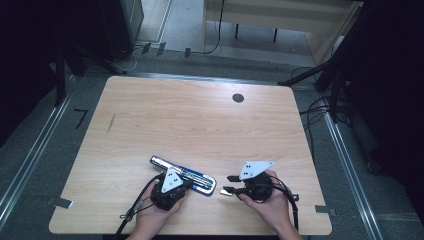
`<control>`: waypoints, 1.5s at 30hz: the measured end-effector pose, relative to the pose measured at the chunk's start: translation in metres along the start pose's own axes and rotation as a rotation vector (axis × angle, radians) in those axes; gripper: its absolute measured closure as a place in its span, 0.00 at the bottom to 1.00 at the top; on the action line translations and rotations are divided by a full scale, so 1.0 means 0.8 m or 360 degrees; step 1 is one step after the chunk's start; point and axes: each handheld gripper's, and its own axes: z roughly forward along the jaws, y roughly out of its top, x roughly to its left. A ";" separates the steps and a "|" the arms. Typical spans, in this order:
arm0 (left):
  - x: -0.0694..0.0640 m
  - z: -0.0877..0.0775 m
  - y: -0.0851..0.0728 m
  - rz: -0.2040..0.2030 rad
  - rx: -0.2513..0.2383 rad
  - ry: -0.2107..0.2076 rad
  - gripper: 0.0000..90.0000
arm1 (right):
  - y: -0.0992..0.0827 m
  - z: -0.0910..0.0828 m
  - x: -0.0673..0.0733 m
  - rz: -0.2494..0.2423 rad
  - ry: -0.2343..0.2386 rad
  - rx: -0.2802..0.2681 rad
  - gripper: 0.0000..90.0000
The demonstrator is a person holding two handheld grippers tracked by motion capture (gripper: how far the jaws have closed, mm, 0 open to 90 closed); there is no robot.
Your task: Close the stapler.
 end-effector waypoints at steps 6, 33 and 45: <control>0.000 0.000 0.000 0.0005 0.0001 0.0002 1.00 | 0.001 0.003 -0.003 0.0019 0.0053 0.0004 0.77; 0.000 0.000 0.000 0.0001 0.0002 0.0000 1.00 | -0.009 0.009 -0.004 -0.0093 0.0081 0.0207 0.79; 0.000 0.000 0.000 -0.0001 0.0002 -0.0001 1.00 | -0.013 0.018 -0.005 -0.0083 0.0081 0.0246 0.80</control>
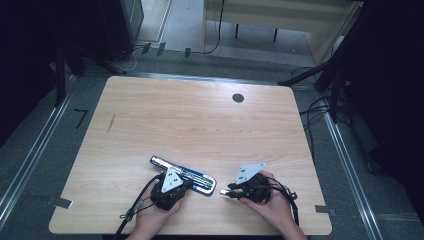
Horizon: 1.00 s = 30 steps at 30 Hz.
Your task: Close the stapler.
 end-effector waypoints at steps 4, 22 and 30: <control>0.000 0.000 0.000 -0.0001 0.0000 0.0000 1.00 | 0.001 0.002 0.001 -0.0009 -0.0001 0.0006 0.81; 0.002 0.000 0.000 0.0000 -0.0002 -0.0009 1.00 | -0.001 0.012 0.002 -0.0039 -0.0008 0.0046 0.88; 0.001 0.000 0.000 0.0006 -0.0001 -0.0009 1.00 | 0.002 0.005 0.001 0.0006 -0.0022 0.0014 0.89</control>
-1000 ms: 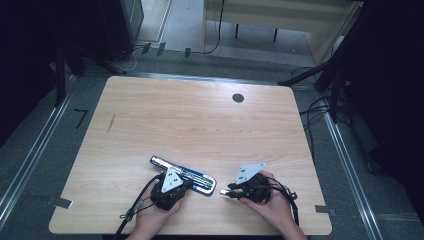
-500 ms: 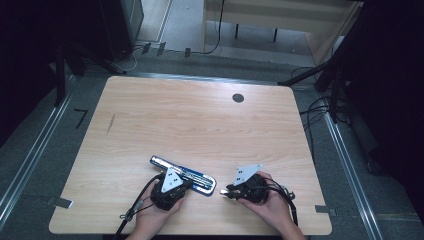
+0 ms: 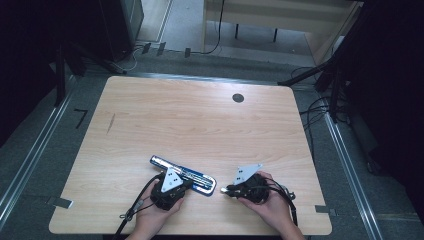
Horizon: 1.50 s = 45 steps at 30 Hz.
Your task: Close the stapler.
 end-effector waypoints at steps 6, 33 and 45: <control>0.000 0.000 0.000 0.0001 -0.0001 0.0005 1.00 | 0.011 -0.013 -0.003 0.0092 -0.0015 -0.0076 0.89; 0.000 0.000 0.000 0.0002 -0.0001 0.0005 1.00 | 0.052 -0.018 0.003 0.0206 -0.0062 -0.0077 0.89; 0.000 0.000 0.000 -0.0004 -0.0006 0.0003 1.00 | 0.076 -0.008 0.009 0.0157 -0.0040 -0.0037 0.89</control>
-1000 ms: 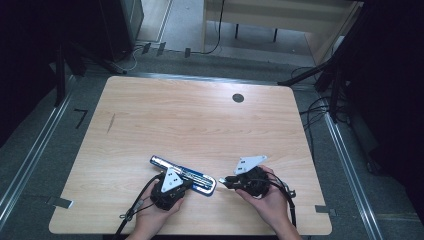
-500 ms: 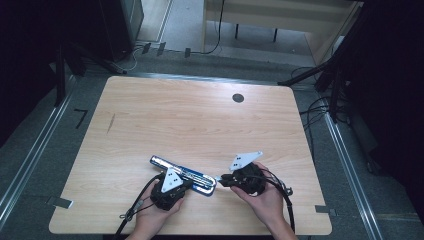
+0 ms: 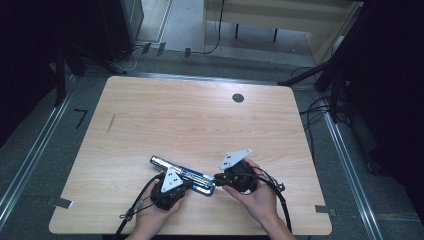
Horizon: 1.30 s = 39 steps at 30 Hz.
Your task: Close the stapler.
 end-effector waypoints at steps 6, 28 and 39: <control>0.000 0.000 0.000 0.0001 0.0001 -0.0001 1.00 | 0.012 0.004 0.004 -0.0010 0.0005 0.0004 0.89; 0.000 0.000 0.000 0.0001 0.0000 0.0002 1.00 | 0.027 0.028 0.011 0.0064 0.0025 0.0073 0.89; 0.000 0.000 0.000 0.0003 0.0003 0.0001 1.00 | 0.027 0.037 0.008 0.0068 0.0006 0.0097 0.89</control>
